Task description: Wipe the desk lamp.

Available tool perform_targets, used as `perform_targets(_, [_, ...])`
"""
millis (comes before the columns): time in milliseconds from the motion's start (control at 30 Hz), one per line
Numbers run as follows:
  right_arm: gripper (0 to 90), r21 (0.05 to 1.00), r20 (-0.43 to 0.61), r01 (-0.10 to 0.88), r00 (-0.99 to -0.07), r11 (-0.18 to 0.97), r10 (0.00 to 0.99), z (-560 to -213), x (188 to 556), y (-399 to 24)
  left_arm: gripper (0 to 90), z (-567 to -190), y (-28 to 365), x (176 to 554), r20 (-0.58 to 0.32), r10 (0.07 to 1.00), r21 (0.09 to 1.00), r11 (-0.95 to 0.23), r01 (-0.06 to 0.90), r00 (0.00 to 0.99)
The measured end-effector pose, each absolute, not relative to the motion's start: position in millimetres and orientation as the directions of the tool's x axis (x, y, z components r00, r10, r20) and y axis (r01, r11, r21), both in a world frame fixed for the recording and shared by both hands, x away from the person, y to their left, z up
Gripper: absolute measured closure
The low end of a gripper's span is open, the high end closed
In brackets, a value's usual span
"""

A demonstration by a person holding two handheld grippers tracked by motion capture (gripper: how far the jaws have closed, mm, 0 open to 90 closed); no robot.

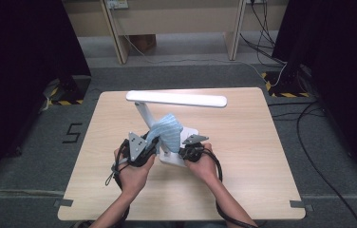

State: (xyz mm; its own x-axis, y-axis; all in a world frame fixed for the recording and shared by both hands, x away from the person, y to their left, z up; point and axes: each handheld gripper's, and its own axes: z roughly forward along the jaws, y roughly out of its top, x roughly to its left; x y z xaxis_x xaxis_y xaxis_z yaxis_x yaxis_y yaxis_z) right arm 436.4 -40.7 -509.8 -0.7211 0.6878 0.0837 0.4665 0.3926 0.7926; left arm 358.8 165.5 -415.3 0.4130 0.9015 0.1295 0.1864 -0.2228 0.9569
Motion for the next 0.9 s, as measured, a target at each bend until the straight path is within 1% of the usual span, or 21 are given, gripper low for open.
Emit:
perform_targets(400, [90.0, 0.791, 0.091, 0.472, -0.72, 0.389, 0.689, -510, 437, -41, 69.2, -424, 163, 359, 0.142, 0.896, 0.95, -0.243, 0.195, 0.421])
perform_targets(900, [90.0, 0.791, 0.092, 0.473, -0.719, 0.388, 0.688, -510, 438, -42, 69.3, -436, 160, 360, 0.137, 0.891, 0.943, -0.251, 0.219, 0.433])
